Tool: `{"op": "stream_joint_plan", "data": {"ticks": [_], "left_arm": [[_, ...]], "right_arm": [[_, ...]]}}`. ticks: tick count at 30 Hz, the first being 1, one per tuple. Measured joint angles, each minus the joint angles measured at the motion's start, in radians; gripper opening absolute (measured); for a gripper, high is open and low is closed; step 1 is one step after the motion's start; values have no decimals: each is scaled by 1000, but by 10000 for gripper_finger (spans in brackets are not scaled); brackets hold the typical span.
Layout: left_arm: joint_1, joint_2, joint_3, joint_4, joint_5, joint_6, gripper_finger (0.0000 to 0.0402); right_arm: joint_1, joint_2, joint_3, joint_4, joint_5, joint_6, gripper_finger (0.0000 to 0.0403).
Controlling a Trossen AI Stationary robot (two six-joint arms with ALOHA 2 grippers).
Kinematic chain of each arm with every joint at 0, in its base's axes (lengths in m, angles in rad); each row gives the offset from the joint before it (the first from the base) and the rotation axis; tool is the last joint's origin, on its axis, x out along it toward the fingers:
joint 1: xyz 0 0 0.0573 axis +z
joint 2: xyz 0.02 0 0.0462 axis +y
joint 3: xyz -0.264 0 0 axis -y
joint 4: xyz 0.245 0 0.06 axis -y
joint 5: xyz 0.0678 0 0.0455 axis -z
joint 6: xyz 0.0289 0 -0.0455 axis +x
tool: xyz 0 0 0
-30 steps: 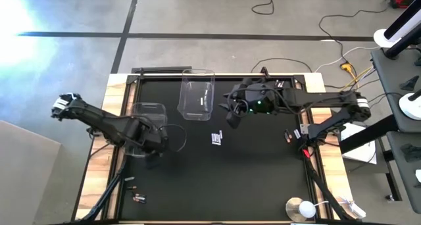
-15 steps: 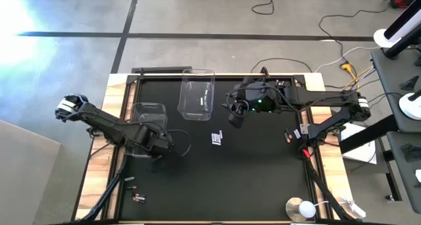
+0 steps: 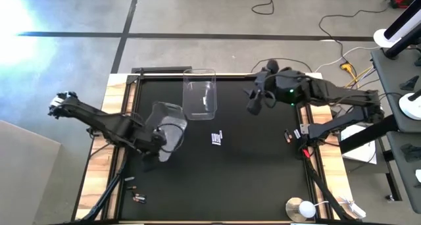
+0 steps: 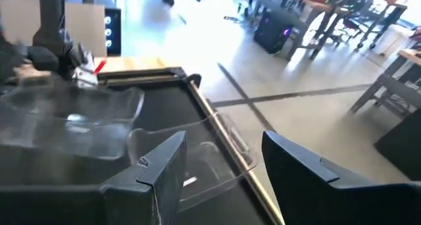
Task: Sort batteries
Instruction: Move the transparent bin to the top middle right
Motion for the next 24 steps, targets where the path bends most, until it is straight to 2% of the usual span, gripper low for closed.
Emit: {"op": "stream_joint_plan", "data": {"ticks": [7,11,18,21,24], "left_arm": [[-69,-6,201,-140,111,-64,1],[-96,28,345,-187,78,-42,1],[-96,171,588,-312,-11,243,0],[-85,251,694,-380,-32,370,0],[-51,328,784,-462,-96,515,0]], "right_arm": [[-31,-17,0,6,-4,-4,192],[-31,11,0,48,-102,-29,192],[-31,95,0,154,-329,-84,192],[-27,128,34,119,-354,-91,192],[-25,157,114,10,-353,-98,192]]}}
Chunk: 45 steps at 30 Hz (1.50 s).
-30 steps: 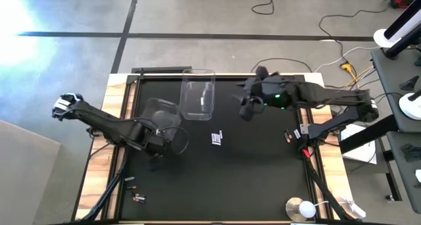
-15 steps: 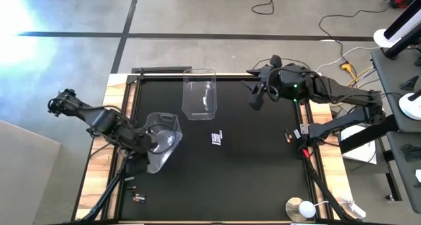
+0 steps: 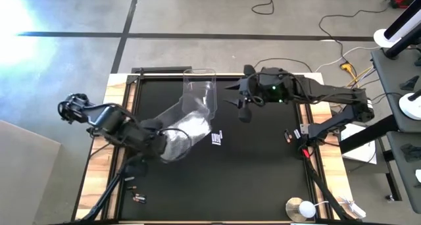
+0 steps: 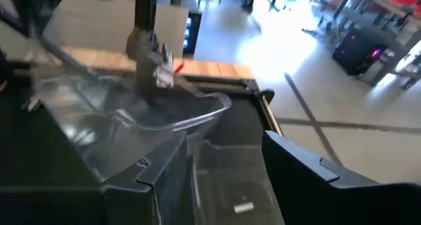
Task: Sort batteries
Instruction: Move the transparent bin to the top middle right
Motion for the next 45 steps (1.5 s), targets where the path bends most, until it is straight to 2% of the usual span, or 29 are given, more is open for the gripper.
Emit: {"op": "stream_joint_plan", "data": {"ticks": [4,7,11,15,25,34,39,45], "left_arm": [[86,83,67,-21,-52,185,0],[147,143,108,-22,-84,297,0],[221,209,156,-22,-156,388,0],[276,273,207,-22,-220,436,0],[310,392,358,-22,-242,485,0],[311,403,415,-11,-241,467,0],[311,403,429,-5,-239,464,0],[311,403,429,17,-239,456,7]], "right_arm": [[-19,25,134,-195,49,87,192],[-46,38,238,-354,82,256,192],[-82,46,347,-500,82,518,192],[-101,78,392,-589,80,653,192],[-174,185,394,-635,80,765,192],[-240,248,395,-720,79,775,188],[-257,265,395,-722,68,775,146],[-269,284,395,-733,25,757,32]]}}
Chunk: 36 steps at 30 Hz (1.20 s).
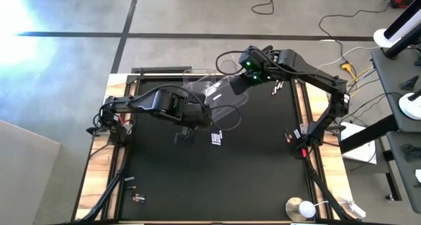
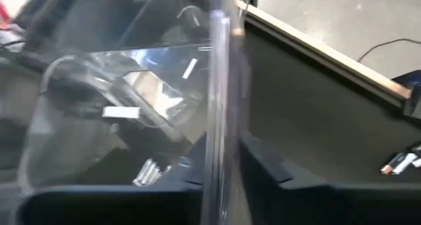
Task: Sort batteries
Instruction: Move the transparent bin to the top middle right
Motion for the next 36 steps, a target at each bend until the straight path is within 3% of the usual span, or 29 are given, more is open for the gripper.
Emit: {"op": "stream_joint_plan", "data": {"ticks": [9,17,26,32,36], "left_arm": [[2,-116,0,-3,-47,-102,96],[4,-301,-22,-40,-44,-245,176],[4,-488,-178,-40,-78,-421,182],[4,-574,-340,-26,-82,-538,182],[4,-599,-434,-2,-82,-589,182]], "right_arm": [[-57,-42,-1,-32,-58,-44,14],[-226,-23,-1,-85,-135,-537,13],[-412,123,-31,-101,-247,-1312,13],[-501,241,-47,81,-364,-1376,13],[-521,328,-49,113,-398,-1414,13]]}}
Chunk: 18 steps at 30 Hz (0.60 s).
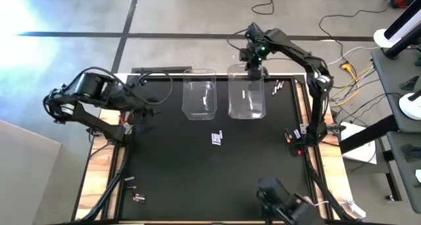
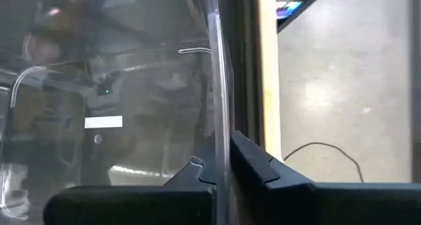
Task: Sort batteries
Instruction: Move the transparent bin to the top middle right
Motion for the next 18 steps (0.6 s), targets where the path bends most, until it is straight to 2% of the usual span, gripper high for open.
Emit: {"op": "stream_joint_plan", "data": {"ticks": [4,7,18], "left_arm": [[0,-5,-52,24,11,-39,182],[0,-1,-60,39,26,-57,182],[-1,-1,-60,40,36,-89,182]], "right_arm": [[0,69,0,16,-17,-51,13],[-12,106,0,60,-72,-39,13],[-18,201,0,84,-65,16,19]]}}
